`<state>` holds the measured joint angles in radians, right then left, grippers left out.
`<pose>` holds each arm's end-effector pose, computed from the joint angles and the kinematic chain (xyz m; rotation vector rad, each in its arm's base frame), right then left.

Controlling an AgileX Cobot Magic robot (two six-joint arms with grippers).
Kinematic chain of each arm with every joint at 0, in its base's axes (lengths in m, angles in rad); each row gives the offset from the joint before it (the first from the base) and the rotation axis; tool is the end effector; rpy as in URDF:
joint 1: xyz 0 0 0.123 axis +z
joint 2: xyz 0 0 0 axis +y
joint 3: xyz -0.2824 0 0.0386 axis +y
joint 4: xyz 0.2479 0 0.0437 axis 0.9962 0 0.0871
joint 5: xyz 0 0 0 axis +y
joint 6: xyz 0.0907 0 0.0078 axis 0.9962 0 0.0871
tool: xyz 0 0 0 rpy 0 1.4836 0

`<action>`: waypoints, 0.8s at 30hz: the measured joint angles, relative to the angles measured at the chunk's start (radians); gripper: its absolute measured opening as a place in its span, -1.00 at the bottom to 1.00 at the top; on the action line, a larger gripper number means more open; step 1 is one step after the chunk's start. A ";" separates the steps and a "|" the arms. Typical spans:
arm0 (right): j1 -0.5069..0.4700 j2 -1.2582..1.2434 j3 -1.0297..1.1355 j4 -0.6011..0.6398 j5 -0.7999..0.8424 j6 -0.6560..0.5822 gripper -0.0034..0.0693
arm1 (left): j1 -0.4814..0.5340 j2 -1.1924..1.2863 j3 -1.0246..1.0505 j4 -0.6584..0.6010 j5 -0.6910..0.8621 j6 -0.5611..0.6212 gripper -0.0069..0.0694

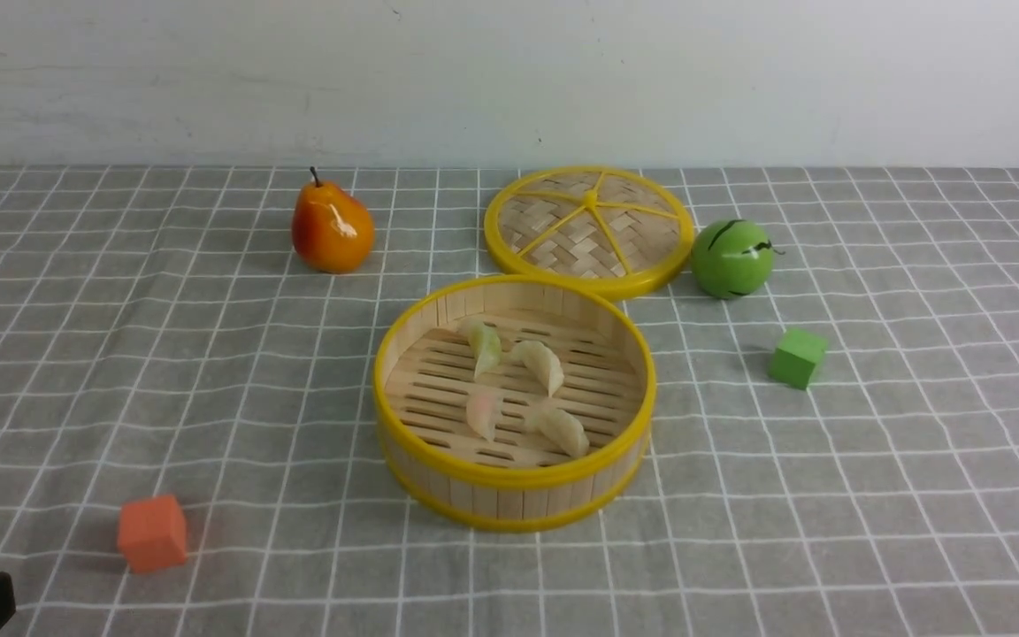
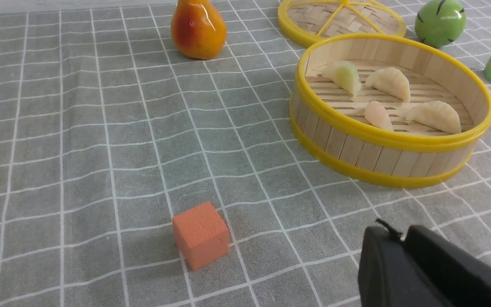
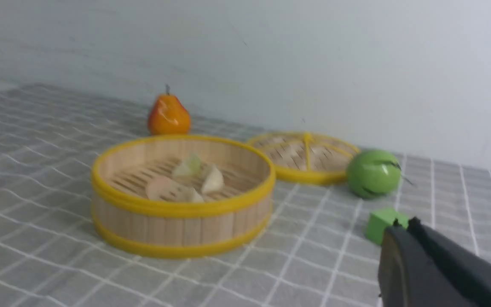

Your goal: Put the dumplings into the steamer on the table with the grey tablecloth.

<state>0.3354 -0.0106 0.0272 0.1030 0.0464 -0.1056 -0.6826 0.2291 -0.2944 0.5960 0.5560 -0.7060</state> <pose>0.0535 0.0191 0.2003 -0.2649 1.5297 0.2671 0.0641 -0.0173 0.2569 0.2655 1.8713 -0.3093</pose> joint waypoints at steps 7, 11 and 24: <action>-0.232 0.000 0.000 -0.008 0.272 0.141 -0.92 | 0.000 0.000 0.000 0.000 0.001 0.000 -0.64; -0.268 0.000 -0.010 0.016 0.339 0.158 -0.92 | 0.000 0.000 0.000 0.001 0.001 0.000 -0.63; -0.268 0.000 -0.010 0.023 0.348 0.167 -0.89 | 0.000 0.000 0.000 0.001 0.008 0.000 -0.61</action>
<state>0.0678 -0.0106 0.0172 0.1264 0.3947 0.0617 -0.6826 0.2291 -0.2944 0.5967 0.5639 -0.7060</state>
